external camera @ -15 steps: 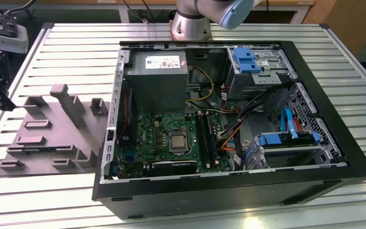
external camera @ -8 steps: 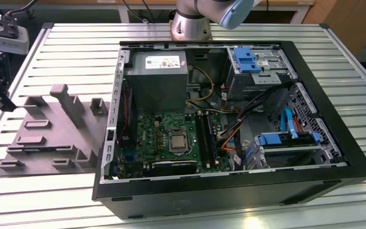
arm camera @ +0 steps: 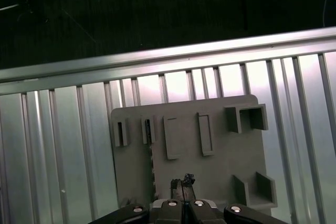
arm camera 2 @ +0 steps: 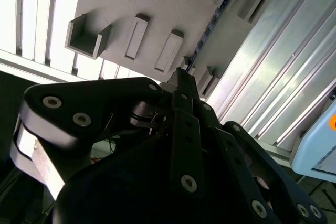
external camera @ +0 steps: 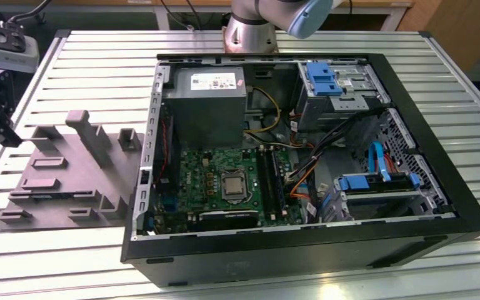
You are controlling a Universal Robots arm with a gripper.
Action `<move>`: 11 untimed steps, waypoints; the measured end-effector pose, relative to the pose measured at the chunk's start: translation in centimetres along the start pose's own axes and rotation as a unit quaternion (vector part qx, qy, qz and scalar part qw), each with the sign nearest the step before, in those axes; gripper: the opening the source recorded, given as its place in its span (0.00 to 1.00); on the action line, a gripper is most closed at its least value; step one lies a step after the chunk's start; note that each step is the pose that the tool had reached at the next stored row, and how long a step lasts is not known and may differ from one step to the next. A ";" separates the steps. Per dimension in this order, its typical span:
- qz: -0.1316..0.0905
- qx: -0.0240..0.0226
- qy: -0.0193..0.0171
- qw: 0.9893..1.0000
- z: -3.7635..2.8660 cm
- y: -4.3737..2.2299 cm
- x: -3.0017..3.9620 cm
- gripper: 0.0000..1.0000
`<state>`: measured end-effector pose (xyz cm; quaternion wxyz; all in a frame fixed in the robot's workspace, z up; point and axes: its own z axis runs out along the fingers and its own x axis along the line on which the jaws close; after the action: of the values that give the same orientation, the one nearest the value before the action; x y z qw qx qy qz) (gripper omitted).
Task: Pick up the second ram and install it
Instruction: 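Pick up the second ram and move it above second insertion slot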
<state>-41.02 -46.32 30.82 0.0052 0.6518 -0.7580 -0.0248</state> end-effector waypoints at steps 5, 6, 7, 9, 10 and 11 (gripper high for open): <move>0.000 0.000 0.000 1.000 0.16 -0.01 0.00 0.11; 0.000 0.000 0.000 1.000 0.19 -0.01 0.00 0.11; 0.000 0.000 0.000 1.000 0.22 -0.01 0.01 0.11; 0.000 0.000 0.000 1.000 0.29 -0.01 0.01 0.11; 0.000 0.000 0.000 1.000 0.33 -0.01 0.01 0.11; 0.000 0.000 0.000 1.000 0.36 -0.02 0.01 0.11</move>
<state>-41.02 -46.32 30.46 0.0052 0.6519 -0.7579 -0.0248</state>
